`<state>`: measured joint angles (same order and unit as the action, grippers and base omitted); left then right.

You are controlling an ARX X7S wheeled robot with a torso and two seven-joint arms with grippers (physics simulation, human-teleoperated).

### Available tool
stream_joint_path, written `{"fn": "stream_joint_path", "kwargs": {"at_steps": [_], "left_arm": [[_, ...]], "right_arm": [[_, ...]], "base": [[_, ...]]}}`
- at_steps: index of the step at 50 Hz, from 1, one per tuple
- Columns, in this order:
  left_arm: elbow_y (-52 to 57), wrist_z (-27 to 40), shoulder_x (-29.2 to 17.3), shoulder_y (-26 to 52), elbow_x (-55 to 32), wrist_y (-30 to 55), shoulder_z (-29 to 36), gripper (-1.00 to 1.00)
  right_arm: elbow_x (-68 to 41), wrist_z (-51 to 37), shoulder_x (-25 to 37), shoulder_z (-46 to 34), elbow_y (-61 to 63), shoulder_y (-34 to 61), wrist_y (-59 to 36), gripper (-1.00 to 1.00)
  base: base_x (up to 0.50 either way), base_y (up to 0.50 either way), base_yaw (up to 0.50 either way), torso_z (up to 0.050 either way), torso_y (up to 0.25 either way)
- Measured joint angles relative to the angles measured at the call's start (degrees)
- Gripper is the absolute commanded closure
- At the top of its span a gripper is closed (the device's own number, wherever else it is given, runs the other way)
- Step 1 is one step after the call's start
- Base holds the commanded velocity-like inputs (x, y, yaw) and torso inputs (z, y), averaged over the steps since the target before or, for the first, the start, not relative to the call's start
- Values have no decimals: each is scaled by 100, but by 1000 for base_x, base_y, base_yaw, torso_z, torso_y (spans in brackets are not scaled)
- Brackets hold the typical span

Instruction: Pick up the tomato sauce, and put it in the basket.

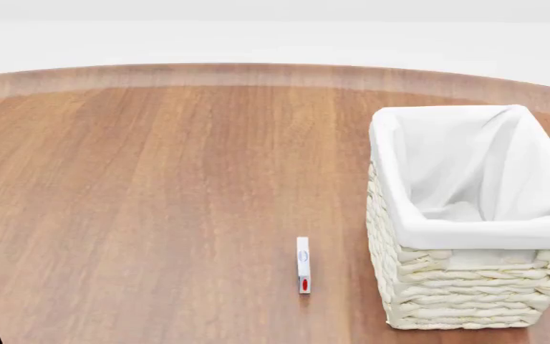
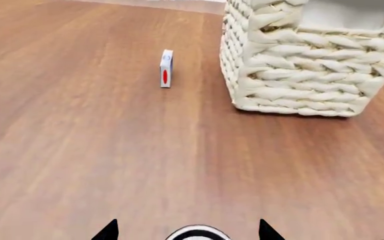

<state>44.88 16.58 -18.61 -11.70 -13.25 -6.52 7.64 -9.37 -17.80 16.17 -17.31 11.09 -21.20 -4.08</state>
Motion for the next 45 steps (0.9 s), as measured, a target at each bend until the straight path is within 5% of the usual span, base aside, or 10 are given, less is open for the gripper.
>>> {"fn": "stream_joint_path", "kwargs": {"at_steps": [45], "left_arm": [[182, 114, -129, -63, 102, 44, 115, -100]], "right_arm": [[-193, -3, -34, -53, -474, -41, 295, -100]], "base": [[0, 0, 0, 0, 0]]}}
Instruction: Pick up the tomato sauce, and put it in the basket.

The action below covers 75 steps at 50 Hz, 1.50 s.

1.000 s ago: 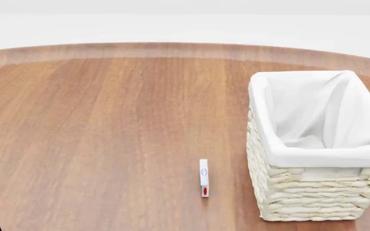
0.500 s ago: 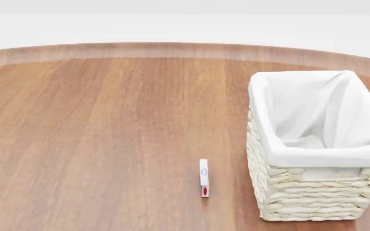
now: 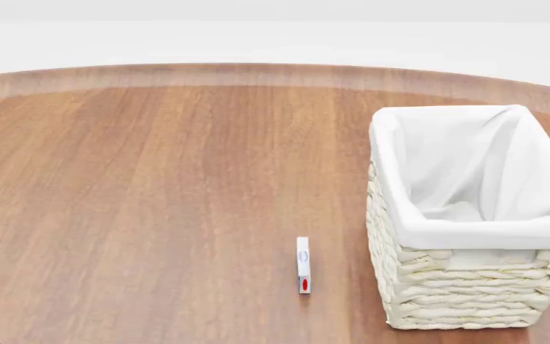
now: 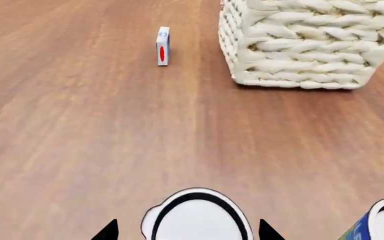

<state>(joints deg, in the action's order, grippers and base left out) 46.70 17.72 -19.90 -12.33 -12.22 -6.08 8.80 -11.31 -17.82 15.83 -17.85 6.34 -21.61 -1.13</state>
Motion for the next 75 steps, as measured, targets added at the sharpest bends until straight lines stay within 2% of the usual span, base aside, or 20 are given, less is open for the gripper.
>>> {"fn": "stream_joint_path", "kwargs": {"at_steps": [22, 23, 45, 75], "left_arm": [[-19, 57, -53, 12, 3, 1, 11, -100], [-17, 59, -55, 9, 4, -1, 11, -100], [4, 113, -97, -13, 39, -5, 54, -100], [24, 174, -168, -62, -27, -100, 39, -100]], "right_arm": [[-29, 71, -100, -77, -643, 215, 260, -100], [-28, 71, -102, -81, -660, 219, 270, 100], [-149, 4, -68, -101, -678, 240, 419, 100], [520, -622, 574, -30, 2192, 62, -444, 100]], "base": [[0, 0, 0, 0, 0], [0, 0, 0, 0, 0], [0, 0, 0, 0, 0], [0, 0, 0, 0, 0]]}}
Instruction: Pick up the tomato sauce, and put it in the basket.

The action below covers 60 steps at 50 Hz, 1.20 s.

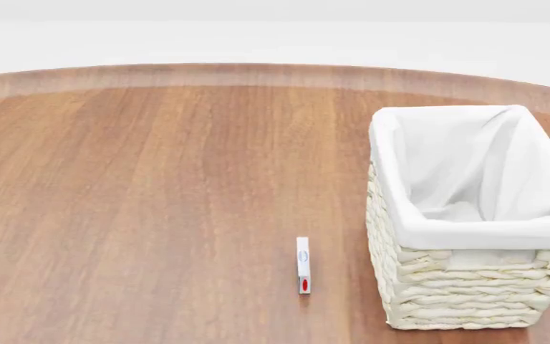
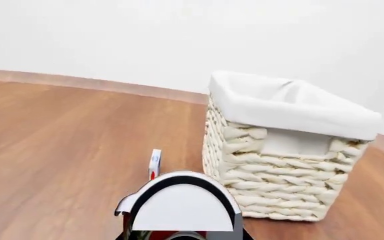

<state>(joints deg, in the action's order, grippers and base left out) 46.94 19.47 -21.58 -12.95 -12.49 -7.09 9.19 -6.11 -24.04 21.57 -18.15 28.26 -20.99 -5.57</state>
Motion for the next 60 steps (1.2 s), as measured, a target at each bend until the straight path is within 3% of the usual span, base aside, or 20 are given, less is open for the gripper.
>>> {"fn": "stream_joint_path", "kwargs": {"at_steps": [19, 36, 44, 60], "left_arm": [[37, 64, -60, -76, -29, -73, -71, -100], [44, 121, -95, -76, 20, -46, -71, -100], [92, 149, -114, -110, 61, -37, -59, -100], [245, 208, -163, -216, 131, -29, -53, -100]], "right_arm": [[337, 72, 87, 126, 905, 1504, -845, 100], [501, 222, 87, 238, 442, 3068, -1111, 100], [554, 331, 104, 278, -199, 3850, -1028, 100], [414, 647, -95, 286, -2695, 5541, -402, 100]], "base": [[0, 0, 0, 0, 0], [0, 0, 0, 0, 0], [0, 0, 0, 0, 1], [0, 0, 0, 0, 0]]}}
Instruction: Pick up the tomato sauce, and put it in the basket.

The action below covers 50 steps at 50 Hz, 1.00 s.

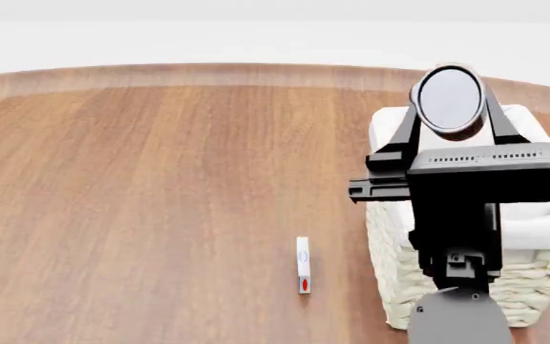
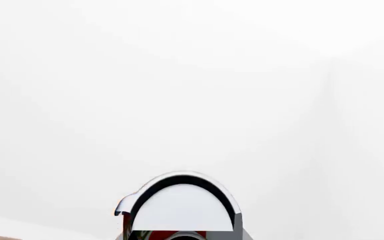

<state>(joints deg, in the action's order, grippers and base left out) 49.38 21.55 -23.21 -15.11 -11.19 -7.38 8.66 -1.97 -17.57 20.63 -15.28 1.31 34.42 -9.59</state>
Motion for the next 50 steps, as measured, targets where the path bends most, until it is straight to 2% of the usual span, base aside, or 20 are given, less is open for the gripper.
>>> {"fn": "stream_joint_path", "kwargs": {"at_steps": [8, 17, 24, 37, 50], "left_arm": [[97, 7, -36, -124, 29, -73, 12, -100], [193, 15, -89, -315, 18, -206, -10, -100], [214, 37, -121, -386, -4, -266, -50, -100], [247, 69, -154, -399, -3, -261, -46, -100], [260, 91, -197, -438, -29, -301, -62, -100]], "right_arm": [[-207, 337, -201, 21, -1521, 1094, 195, 100], [-409, 880, -596, 114, -4769, 2839, 863, 100], [-424, 1168, -751, 404, -6233, 3615, 677, 100], [-253, 1655, -818, 1154, -7288, 4260, -349, 100], [-16, 1797, -796, 1372, -7571, 4559, -1401, 100]], "base": [[0, 0, 0, 0, 0], [0, 0, 0, 0, 1], [0, 0, 0, 0, 0], [0, 0, 0, 0, 0], [0, 0, 0, 0, 1]]}}
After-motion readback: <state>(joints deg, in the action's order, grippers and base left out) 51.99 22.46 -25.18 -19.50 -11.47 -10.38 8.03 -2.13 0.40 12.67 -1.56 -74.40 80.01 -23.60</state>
